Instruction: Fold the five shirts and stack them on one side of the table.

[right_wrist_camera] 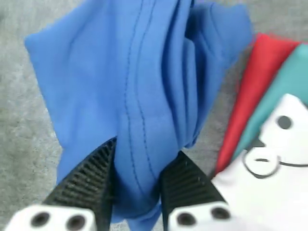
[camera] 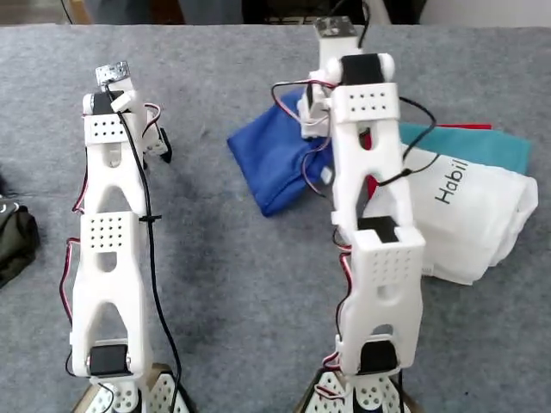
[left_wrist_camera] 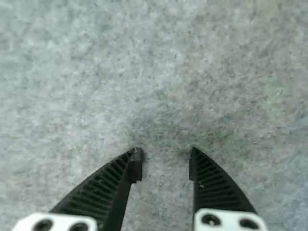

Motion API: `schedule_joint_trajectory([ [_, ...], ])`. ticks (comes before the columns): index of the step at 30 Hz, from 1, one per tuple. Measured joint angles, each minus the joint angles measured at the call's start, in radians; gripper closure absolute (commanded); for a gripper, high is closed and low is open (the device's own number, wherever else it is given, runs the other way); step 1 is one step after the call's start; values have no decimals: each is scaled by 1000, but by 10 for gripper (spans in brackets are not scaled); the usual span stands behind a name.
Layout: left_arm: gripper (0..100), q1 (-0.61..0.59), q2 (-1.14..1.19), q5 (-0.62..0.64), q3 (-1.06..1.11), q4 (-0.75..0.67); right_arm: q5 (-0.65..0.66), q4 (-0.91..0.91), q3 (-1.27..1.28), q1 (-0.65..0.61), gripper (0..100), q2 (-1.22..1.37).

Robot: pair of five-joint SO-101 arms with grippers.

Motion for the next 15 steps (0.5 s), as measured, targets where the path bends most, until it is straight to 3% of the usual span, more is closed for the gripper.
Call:
schedule_joint_trajectory([
  [10,837,0,0,0,0,0,147,5,-60,54,985,-132],
  [15,837,0,0,0,0,0,227,6,-91,146,985,-140],
])
